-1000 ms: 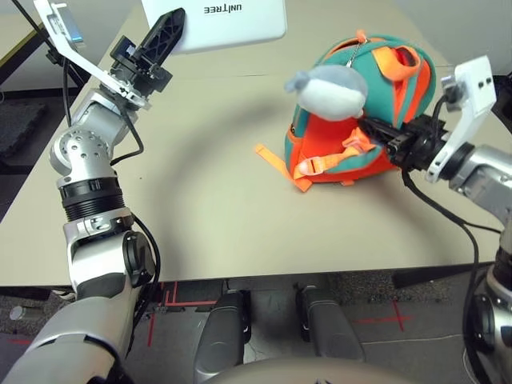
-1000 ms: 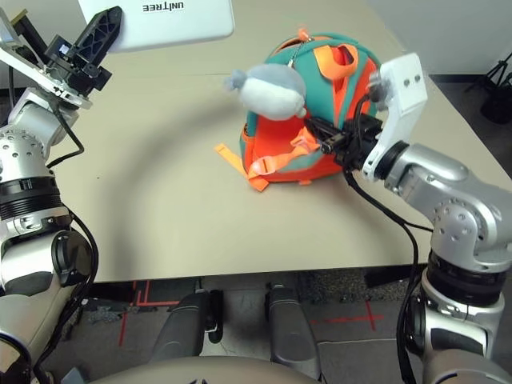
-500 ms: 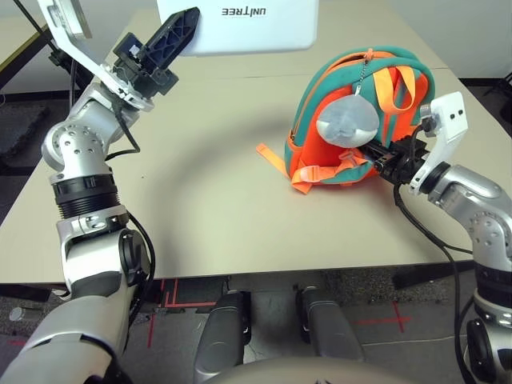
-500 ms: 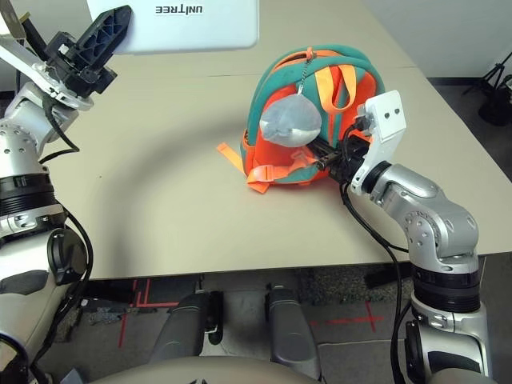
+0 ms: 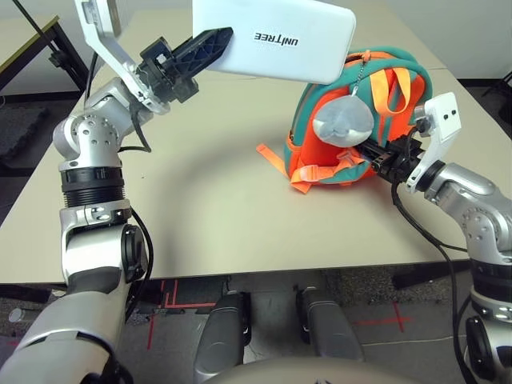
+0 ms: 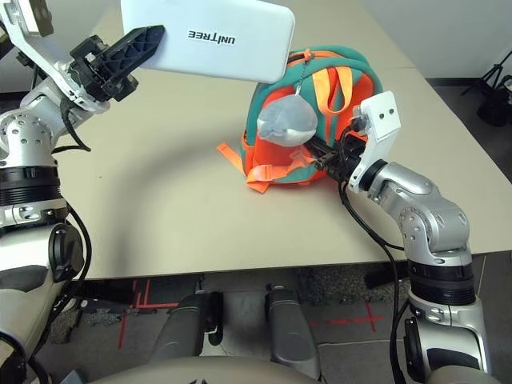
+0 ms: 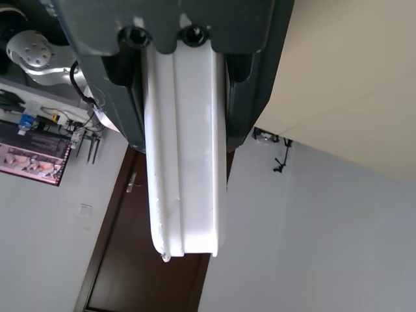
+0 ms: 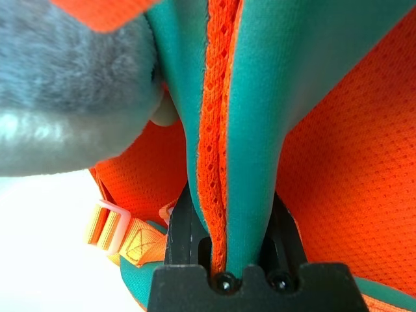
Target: Put the pencil case into the backpack and zip it.
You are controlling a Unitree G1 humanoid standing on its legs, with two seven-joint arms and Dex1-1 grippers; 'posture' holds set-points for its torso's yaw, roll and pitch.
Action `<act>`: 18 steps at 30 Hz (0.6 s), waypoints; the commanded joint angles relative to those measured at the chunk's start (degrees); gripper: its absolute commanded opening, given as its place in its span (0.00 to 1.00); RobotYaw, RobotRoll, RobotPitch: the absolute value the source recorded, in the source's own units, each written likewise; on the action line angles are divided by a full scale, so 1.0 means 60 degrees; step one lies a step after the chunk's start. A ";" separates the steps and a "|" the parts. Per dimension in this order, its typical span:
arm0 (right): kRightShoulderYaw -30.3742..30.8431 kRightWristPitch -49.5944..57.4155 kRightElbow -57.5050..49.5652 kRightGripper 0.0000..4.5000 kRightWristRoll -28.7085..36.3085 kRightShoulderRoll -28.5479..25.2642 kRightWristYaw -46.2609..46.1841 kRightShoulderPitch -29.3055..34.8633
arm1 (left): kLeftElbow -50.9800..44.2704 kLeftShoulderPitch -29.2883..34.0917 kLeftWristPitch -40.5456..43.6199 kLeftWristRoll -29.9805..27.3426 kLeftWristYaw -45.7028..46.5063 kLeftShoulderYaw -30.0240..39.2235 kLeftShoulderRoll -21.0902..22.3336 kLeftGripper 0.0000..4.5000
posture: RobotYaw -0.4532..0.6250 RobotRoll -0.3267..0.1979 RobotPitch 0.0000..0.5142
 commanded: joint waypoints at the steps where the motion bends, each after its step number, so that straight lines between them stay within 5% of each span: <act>1: 0.0149 0.0224 0.0218 0.05 -0.0143 -0.0047 0.0021 0.0250 | 0.0139 -0.0243 -0.0263 0.0142 -0.0129 0.0146 0.0036 0.32 | 0.22 0.62 0.26; 18: 0.0218 0.0139 0.0309 0.05 -0.0153 -0.0025 0.0129 0.0081 | 0.0354 0.0101 -0.1301 0.1374 -0.0789 -0.0815 -0.0441 0.32 | 0.23 0.62 0.27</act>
